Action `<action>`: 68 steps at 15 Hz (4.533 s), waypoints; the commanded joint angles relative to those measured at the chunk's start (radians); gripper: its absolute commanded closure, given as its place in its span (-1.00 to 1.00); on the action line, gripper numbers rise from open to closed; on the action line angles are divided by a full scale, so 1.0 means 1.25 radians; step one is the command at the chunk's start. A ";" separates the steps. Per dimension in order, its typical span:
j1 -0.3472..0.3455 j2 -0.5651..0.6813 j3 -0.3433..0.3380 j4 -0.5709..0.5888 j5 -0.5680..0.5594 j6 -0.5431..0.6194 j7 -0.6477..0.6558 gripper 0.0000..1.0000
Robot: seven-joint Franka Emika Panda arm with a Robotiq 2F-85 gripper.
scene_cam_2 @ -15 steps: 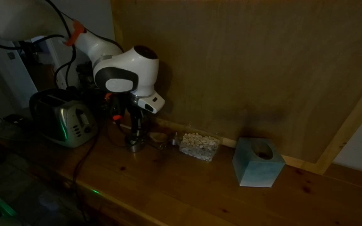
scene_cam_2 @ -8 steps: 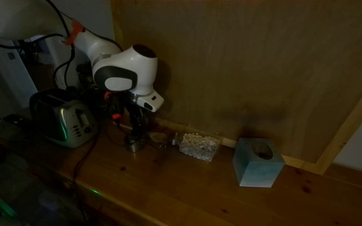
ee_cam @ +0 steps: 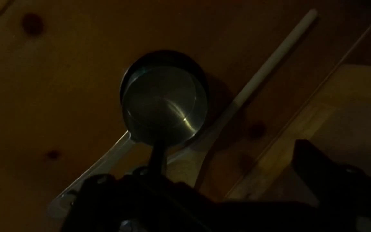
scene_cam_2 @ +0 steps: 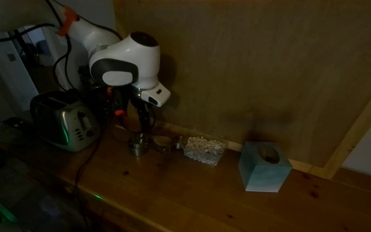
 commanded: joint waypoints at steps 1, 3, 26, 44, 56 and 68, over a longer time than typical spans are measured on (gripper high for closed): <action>-0.012 -0.003 -0.006 0.006 0.023 0.033 0.059 -1.00; -0.010 -0.004 -0.004 0.001 0.007 0.019 0.028 -1.00; -0.024 0.222 -0.048 0.186 -0.011 0.134 0.461 -0.96; -0.022 0.237 -0.047 0.189 -0.042 0.103 0.566 -0.02; -0.023 0.235 -0.043 0.189 -0.034 0.076 0.619 -0.30; -0.014 0.246 -0.049 0.227 -0.227 0.057 0.452 -1.00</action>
